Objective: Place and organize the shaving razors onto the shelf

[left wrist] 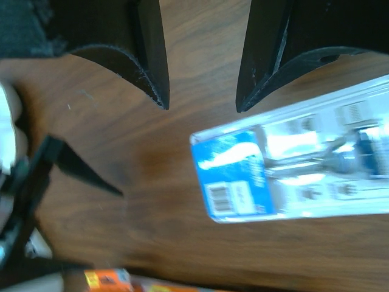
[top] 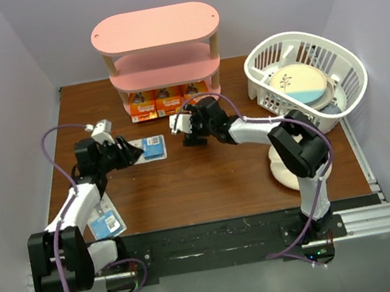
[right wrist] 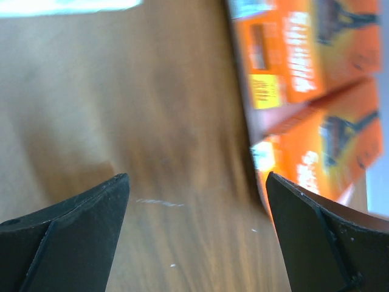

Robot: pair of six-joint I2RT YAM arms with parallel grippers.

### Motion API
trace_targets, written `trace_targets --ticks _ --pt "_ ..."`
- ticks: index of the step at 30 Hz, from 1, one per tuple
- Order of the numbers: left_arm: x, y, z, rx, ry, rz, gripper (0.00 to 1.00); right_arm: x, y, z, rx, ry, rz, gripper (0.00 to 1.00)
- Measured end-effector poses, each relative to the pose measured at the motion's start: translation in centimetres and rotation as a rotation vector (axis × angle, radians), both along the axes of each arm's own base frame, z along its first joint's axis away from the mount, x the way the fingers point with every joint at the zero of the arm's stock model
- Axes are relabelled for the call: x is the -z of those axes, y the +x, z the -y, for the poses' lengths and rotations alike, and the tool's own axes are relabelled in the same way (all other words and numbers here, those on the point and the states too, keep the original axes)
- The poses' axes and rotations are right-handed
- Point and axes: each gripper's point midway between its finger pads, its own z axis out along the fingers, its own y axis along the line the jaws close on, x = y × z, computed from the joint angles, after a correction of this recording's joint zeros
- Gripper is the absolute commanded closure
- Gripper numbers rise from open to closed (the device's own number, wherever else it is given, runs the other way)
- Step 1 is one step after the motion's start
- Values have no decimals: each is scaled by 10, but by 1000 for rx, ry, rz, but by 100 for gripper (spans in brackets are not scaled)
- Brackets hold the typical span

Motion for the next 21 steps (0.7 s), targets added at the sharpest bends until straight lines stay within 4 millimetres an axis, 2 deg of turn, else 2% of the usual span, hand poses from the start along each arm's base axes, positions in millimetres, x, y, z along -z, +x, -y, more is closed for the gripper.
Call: trace_targets --ticks 3,5,7,11,13,15,21 --pt "2 -7 33 114 -4 9 47 -16 9 -5 61 68 -8 1" --pt "5 -9 43 156 -2 7 48 -25 12 -10 74 103 -15 2" --pt "8 -6 45 168 10 2 48 -34 18 -18 78 130 -30 5" --pt "1 8 42 164 44 30 48 -51 50 -48 78 199 -17 9" --pt "-6 13 40 166 61 59 48 -46 56 -55 77 208 -25 12" --pt "-10 17 39 165 76 78 48 -33 57 -58 72 199 -51 14" --pt "-8 18 29 151 111 79 47 6 58 -61 80 158 -119 15"
